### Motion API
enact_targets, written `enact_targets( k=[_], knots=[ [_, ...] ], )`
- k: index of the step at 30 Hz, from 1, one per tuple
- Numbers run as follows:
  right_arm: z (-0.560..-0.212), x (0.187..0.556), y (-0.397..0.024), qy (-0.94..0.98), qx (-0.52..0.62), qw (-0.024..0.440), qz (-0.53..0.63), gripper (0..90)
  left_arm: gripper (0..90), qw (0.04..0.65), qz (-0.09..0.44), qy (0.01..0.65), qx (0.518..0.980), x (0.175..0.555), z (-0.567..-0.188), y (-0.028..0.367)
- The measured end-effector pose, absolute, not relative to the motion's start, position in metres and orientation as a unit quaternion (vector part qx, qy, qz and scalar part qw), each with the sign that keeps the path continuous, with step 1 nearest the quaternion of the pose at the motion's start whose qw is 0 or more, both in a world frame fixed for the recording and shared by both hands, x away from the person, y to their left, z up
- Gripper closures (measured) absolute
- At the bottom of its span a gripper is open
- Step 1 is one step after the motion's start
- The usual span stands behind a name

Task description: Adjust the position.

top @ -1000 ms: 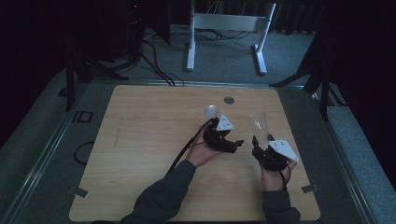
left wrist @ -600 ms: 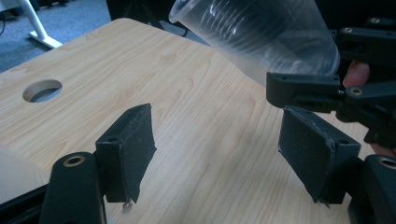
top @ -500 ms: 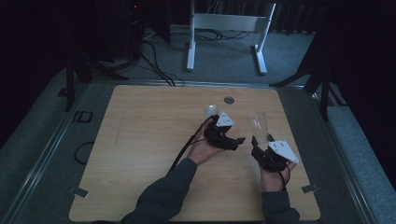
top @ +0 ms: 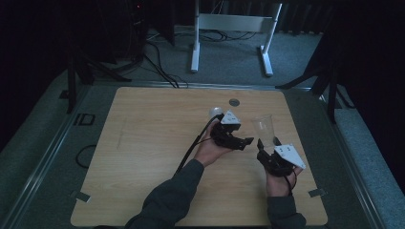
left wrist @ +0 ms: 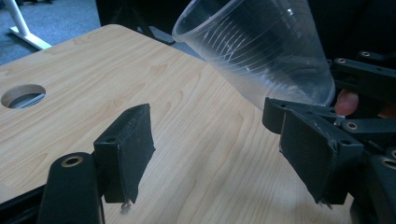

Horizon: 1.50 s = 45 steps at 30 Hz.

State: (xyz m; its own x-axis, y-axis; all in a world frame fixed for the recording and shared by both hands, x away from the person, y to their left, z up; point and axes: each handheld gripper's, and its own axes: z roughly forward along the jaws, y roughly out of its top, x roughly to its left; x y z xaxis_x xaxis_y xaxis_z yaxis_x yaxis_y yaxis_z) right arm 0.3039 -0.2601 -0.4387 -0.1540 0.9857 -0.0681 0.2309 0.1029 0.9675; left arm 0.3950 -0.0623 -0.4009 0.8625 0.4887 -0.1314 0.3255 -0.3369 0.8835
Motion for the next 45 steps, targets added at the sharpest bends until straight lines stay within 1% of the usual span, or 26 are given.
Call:
enact_targets(
  k=[3, 11, 23, 26, 33, 39, 45],
  knots=[
    [-0.439, 0.303, -0.259, 0.612, 0.496, 0.421, 0.45, 42.1, 25.7, 0.528, 0.065, 0.254, 0.808, 0.396, -0.401, -0.063],
    [-0.438, 0.302, -0.258, 0.613, 0.488, 0.425, 0.453, 42.1, 25.4, 0.538, 0.052, 0.254, 0.802, 0.397, -0.398, -0.065],
    [-0.439, 0.302, -0.256, 0.613, 0.485, 0.426, 0.455, 42.1, 23.2, 0.552, 0.037, 0.251, 0.794, 0.398, -0.394, -0.068],
    [-0.439, 0.302, -0.256, 0.613, 0.484, 0.427, 0.455, 42.1, 21.4, 0.554, 0.034, 0.25, 0.794, 0.398, -0.394, -0.068],
    [-0.439, 0.301, -0.255, 0.613, 0.482, 0.429, 0.457, 42.1, 20.4, 0.57, 0.014, 0.256, 0.781, 0.401, -0.395, -0.069],
    [-0.439, 0.301, -0.254, 0.611, 0.48, 0.43, 0.46, 42.1, 19.3, 0.566, 0.02, 0.254, 0.784, 0.4, -0.394, -0.072],
    [-0.439, 0.3, -0.253, 0.609, 0.476, 0.433, 0.464, 42.1, 18.9, 0.573, 0.012, 0.257, 0.778, 0.4, -0.392, -0.076]
  ],
)
